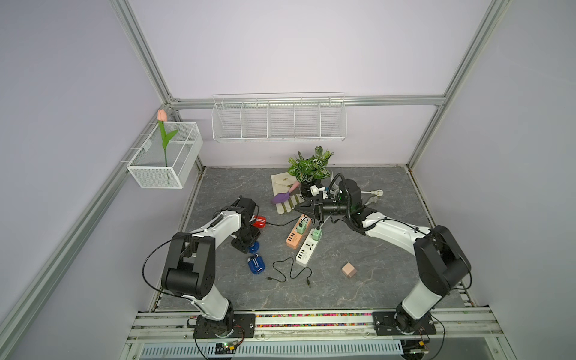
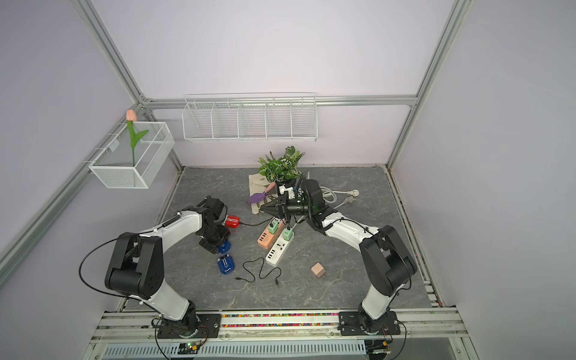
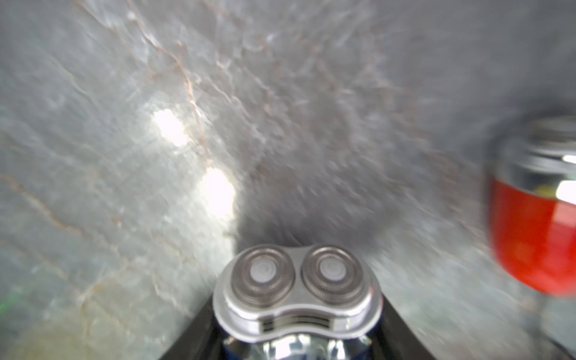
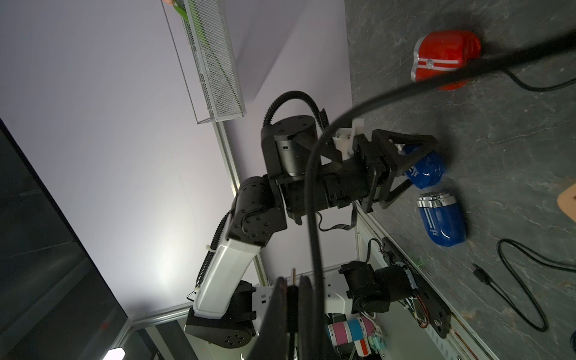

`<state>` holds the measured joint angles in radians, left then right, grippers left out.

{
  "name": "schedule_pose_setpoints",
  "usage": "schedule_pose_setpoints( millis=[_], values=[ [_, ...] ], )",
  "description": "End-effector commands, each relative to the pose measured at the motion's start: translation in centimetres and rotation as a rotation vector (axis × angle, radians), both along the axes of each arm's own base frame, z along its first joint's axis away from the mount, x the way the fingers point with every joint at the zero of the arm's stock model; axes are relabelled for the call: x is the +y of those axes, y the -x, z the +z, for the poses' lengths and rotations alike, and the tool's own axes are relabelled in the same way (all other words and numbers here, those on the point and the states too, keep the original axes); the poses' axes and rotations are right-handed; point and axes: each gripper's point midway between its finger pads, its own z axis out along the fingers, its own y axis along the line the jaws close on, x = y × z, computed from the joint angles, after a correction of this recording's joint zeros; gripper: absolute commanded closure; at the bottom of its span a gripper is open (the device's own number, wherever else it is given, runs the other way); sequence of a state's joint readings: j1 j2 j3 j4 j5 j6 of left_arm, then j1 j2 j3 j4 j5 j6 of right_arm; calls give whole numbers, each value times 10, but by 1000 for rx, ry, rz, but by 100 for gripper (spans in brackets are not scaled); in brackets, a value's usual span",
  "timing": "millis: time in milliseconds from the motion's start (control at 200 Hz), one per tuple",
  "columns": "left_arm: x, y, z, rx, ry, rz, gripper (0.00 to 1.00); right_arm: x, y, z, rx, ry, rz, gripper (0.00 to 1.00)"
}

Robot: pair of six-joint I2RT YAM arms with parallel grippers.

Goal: Charge the electric shaver
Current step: Pick up the electric shaver from the center of the board.

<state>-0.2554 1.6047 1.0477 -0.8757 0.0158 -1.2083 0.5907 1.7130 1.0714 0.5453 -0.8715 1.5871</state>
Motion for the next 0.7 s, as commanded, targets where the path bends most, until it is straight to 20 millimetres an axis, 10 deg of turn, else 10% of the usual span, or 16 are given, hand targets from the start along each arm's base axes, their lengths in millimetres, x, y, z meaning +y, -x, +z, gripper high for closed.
schedule_pose_setpoints(
  millis=[0, 315, 695],
  values=[
    [-10, -23, 63, -145, 55, 25, 100, 4, 10, 7, -102, -61, 84, 93],
    [-54, -23, 121, -121, 265, 71, 100, 25, 11, -19, -133, -24, 129, 93],
    [-92, -23, 134, -119, 414, 108, 100, 42, 9, -42, -157, 34, 103, 93]
  ],
)
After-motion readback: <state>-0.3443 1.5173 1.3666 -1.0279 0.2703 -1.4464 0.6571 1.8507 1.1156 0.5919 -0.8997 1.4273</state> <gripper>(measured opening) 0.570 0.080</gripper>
